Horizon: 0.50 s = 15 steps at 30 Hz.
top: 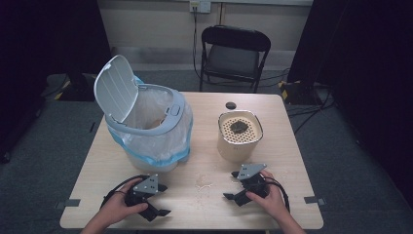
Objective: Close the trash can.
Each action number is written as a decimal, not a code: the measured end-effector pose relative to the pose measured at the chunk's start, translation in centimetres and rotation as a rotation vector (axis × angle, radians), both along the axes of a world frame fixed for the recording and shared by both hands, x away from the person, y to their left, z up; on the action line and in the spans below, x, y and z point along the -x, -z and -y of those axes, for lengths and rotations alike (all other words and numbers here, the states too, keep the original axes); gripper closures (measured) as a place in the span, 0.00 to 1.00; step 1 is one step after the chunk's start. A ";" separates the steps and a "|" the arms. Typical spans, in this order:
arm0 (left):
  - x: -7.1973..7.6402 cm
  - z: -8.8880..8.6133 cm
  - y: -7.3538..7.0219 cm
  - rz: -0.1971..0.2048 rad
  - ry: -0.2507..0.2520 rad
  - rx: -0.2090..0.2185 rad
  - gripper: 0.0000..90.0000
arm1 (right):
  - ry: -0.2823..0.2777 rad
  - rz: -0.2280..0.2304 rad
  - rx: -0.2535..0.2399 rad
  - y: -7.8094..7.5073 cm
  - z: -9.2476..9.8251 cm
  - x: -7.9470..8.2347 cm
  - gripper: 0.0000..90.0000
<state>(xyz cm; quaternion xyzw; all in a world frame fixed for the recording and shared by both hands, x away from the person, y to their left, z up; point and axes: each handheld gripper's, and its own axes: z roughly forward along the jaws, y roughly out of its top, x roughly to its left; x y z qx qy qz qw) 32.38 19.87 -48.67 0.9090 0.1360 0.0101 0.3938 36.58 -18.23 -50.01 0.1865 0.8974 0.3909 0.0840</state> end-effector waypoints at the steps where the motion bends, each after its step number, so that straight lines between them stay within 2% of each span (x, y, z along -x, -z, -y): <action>1: -0.1 -0.2 -0.2 0.001 -0.005 0.004 0.19 | 0.000 0.000 0.000 0.0 0.0 0.0 0.16; 3: -0.1 -0.7 -1.0 -0.010 -0.029 0.012 0.18 | 0.004 -0.001 0.000 0.0 0.0 0.1 0.16; 4: 0.0 -0.9 -1.4 -0.004 -0.030 -0.003 0.18 | 0.006 -0.001 0.000 0.0 0.0 0.1 0.16; 6: 0.2 -1.3 -2.0 0.004 -0.036 -0.005 0.18 | 0.010 -0.001 -0.001 0.0 0.0 0.1 0.16; 7: 0.2 -1.5 -2.3 -0.007 -0.047 0.001 0.18 | 0.012 0.000 0.000 0.0 0.0 0.2 0.16; 8: 0.3 -2.0 -3.0 -0.027 -0.079 0.001 0.18 | 0.013 -0.001 0.000 0.0 0.0 0.2 0.16; 15: 0.5 -4.2 -5.1 -0.032 -0.137 0.011 0.18 | 0.025 -0.001 0.000 0.0 0.0 0.3 0.16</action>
